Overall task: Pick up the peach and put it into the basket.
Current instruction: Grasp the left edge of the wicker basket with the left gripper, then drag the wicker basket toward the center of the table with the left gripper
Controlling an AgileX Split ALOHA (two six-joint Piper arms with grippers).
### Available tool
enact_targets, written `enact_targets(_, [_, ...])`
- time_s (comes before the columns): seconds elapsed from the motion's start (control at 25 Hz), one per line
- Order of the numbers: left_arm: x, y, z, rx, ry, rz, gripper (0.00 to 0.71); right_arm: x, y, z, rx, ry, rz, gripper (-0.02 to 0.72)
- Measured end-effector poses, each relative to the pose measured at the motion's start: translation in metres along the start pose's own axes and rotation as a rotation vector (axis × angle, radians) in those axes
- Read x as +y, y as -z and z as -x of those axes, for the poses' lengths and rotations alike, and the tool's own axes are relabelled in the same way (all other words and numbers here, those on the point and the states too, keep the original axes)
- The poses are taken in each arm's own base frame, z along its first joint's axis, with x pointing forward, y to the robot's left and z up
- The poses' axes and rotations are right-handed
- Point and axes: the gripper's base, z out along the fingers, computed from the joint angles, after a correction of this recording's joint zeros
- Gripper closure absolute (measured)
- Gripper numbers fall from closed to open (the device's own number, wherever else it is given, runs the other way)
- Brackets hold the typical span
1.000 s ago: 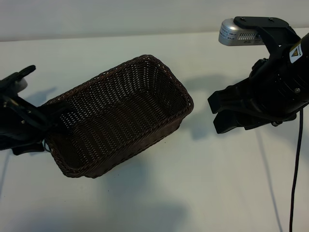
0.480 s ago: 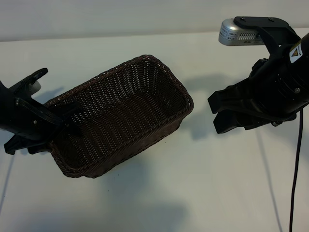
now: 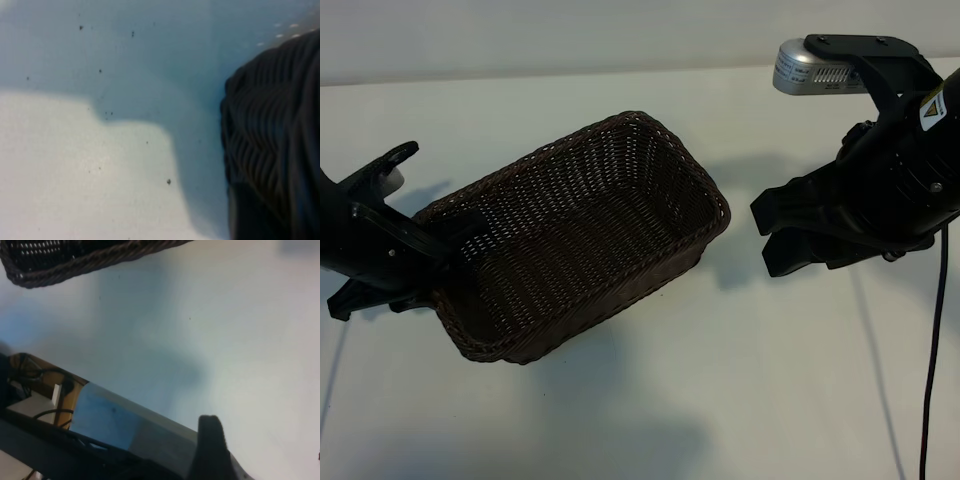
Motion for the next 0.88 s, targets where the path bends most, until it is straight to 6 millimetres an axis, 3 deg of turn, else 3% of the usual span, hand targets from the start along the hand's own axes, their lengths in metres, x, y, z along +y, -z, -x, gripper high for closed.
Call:
enact_targets(0.2, [0.0, 0.0, 0.0, 0.004, 0.014, -0.005, 0.591, 0.0, 0.0, 0.0, 0.003, 0.0, 0.0, 0.207])
enact_targets(0.88, [-0.013, 0.002, -0.005, 0.026, -0.092, -0.158, 0.597, 0.0, 0.0, -0.001, 0.006, 0.0, -0.001, 0.207])
